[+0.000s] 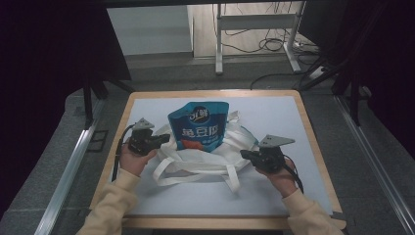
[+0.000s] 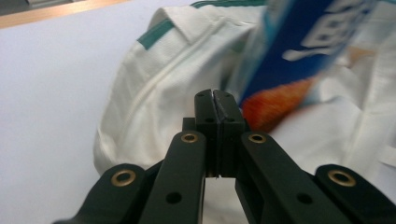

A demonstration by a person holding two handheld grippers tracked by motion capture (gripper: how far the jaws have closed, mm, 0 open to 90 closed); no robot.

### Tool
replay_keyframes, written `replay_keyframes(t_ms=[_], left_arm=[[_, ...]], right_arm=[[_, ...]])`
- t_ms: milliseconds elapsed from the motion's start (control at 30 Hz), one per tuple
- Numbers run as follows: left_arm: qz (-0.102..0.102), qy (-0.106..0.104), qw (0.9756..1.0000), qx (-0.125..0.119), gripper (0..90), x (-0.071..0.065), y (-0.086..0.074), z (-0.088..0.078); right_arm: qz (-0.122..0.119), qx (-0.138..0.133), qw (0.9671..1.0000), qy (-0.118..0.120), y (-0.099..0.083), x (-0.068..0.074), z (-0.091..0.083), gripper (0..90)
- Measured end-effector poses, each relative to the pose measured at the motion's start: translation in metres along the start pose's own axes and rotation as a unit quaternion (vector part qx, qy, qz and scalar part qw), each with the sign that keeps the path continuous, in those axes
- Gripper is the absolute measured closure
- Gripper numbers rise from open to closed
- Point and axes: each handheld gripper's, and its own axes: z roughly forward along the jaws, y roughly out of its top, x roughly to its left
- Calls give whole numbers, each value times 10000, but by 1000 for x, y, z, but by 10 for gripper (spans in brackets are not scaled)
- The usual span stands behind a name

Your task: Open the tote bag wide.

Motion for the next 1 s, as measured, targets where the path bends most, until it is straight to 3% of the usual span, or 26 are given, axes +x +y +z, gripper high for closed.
replay_keyframes(t_ms=[267,300,333,400,433,600,700,833,1000], left_arm=[[69,4,9997,-224,885,-7,-36,-32],[72,74,9996,-251,874,-7,-39,-37],[34,108,9995,-294,827,-6,-42,-41],[-93,136,9991,-400,797,-1,-48,-48],[-144,118,9990,-417,723,1,-50,-50],[-274,204,9987,-384,654,12,-64,-52],[-366,338,9983,-302,589,16,-71,-48],[-325,349,9986,-234,559,15,-71,-45],[-285,377,9987,-195,541,13,-72,-43]], right_arm=[[187,-219,9993,-230,-5,-13,-24,851],[208,-247,9991,-278,-7,-15,-28,820],[239,-331,9984,-399,-10,-18,-34,721],[208,-356,9980,-479,-11,-19,-38,688],[212,-400,9972,-598,-14,-22,-45,618],[355,-474,9954,-752,-26,-32,-57,538],[453,-373,9943,-891,-34,-40,-56,494],[571,-226,9936,-948,-42,-47,-50,467],[553,-195,9938,-942,-42,-47,-48,456]])
